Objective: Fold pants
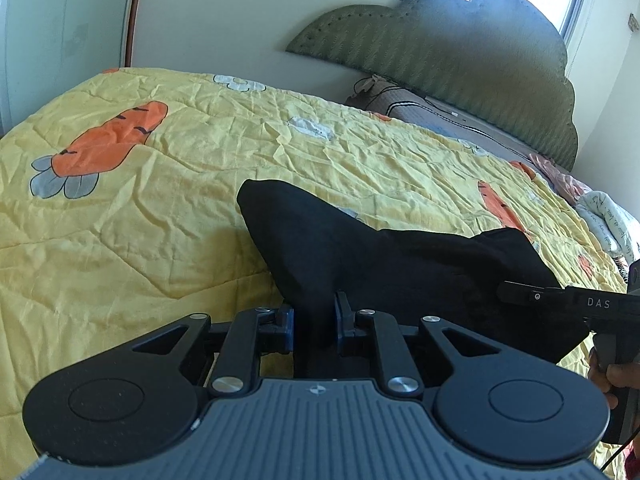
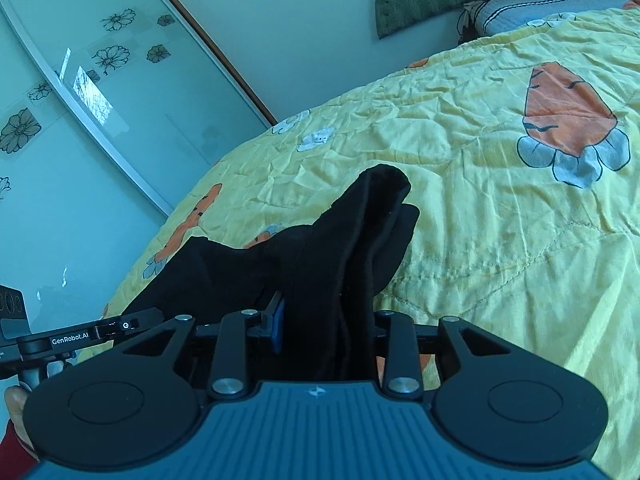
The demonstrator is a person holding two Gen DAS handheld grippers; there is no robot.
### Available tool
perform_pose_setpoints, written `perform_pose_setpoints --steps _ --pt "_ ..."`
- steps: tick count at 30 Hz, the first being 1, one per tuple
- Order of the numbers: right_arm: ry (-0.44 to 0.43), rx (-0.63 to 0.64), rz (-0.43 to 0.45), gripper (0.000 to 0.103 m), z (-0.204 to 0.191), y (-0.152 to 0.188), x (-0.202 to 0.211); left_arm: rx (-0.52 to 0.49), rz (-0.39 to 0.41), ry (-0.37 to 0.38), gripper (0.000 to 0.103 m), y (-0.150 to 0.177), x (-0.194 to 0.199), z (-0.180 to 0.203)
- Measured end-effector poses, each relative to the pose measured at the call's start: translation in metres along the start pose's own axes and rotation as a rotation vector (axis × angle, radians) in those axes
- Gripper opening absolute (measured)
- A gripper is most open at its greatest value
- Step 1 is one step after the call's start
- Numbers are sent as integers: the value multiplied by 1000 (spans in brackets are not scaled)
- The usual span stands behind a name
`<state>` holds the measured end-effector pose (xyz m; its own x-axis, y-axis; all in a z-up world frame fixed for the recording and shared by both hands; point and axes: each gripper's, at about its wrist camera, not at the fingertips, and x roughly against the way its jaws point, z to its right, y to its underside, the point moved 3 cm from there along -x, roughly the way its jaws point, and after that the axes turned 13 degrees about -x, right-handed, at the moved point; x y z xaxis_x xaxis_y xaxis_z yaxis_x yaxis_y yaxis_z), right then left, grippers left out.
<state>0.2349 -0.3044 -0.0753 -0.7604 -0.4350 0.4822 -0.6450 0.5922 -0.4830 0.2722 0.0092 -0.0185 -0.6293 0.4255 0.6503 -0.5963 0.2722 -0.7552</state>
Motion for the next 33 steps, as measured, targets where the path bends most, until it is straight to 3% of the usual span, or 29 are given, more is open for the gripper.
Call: perform_pose_setpoints --steps 4,13,14,15,16,19,22,24,26,27,31,33 --pt "36 -33 -19 53 9 4 2 34 -30 -3 32 8 0 -4" --pt "-38 -108 -117 53 31 25 33 186 -66 136 34 41 18 -17" --pt "-44 -113 -120 53 32 27 34 187 -67 136 31 43 19 -16" --pt "-42 -112 -118 51 31 28 36 177 -68 129 20 43 20 -14" --pt "-27 -96 -115 44 30 29 36 169 -70 119 18 41 21 -13" --pt "-8 -69 -82 36 21 32 42 175 -73 100 15 36 27 -11" --pt "14 -52 -63 36 17 36 46 157 -87 78 15 38 26 -12" --pt "40 -59 -75 45 23 39 41 171 -110 68 16 43 19 -13" --pt "32 -84 -62 47 24 39 46 181 -99 55 24 44 23 -14" --pt "41 -80 -43 49 23 39 51 177 -93 43 36 44 26 -13" --pt "183 62 132 52 3 46 84 148 -73 -21 44 47 42 -8" --pt "172 142 164 52 -12 54 92 155 -82 -30 45 52 44 -5"
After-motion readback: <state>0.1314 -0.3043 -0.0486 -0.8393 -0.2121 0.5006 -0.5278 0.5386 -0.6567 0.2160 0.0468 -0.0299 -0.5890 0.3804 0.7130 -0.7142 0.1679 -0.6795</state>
